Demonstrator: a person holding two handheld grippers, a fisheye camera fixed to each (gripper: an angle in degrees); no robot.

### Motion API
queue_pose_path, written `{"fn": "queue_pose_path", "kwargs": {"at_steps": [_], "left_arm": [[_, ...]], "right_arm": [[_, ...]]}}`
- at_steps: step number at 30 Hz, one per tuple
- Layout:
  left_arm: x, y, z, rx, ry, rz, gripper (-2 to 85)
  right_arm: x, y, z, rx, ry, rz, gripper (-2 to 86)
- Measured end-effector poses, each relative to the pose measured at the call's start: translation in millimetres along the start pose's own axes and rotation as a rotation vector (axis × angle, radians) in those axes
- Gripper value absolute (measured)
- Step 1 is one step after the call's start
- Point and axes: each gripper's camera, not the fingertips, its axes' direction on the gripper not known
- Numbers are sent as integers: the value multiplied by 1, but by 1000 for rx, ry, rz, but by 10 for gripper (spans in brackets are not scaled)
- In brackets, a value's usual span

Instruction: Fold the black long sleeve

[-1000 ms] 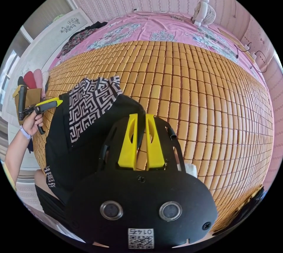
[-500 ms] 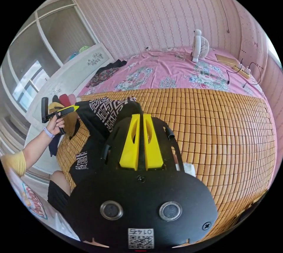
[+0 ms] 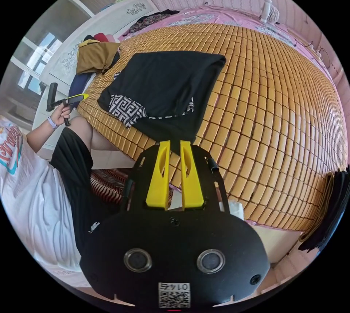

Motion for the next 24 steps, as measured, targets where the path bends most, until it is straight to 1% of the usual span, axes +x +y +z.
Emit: {"fn": "queue_pose_path", "kwargs": {"at_steps": [3,5,7,10,14,15,16,17,18,20,22,24], "left_arm": [[42,-8,19,25,56,93,-10],[72,-13,41,18,103,170,-10],[101,-15,66,17,102,221,-10],[134,-17,105,2,82,263,-10],[151,-10,152,-108,-29,298,-10],[150,-5,161,-123,-11,287,-10],[149,-3,161,-105,3,280,-10],[148,2,164,-100,22,273,-10],[147,5,166,-95,38,279,-10],[147,9,170,-95,65,271,-10],[147,12,175,-97,86,262,-10],[150,18,180,-95,96,269,-10]], "right_arm": [[-22,-23,-3,38,9,-48,22],[-45,-55,5,39,61,-120,9],[-67,-87,17,24,108,-170,4],[-109,-146,46,-17,156,-306,-1],[-158,-218,98,-130,277,-438,-4],[-162,-226,107,-159,296,-447,-4],[-168,-239,127,-242,316,-470,-5],[-169,-248,150,-371,329,-488,-7],[-171,-251,151,-354,321,-504,-7],[-177,-268,158,-483,298,-580,-9],[-179,-282,156,-550,306,-606,-9],[-177,-295,154,-506,352,-593,-9]]}}
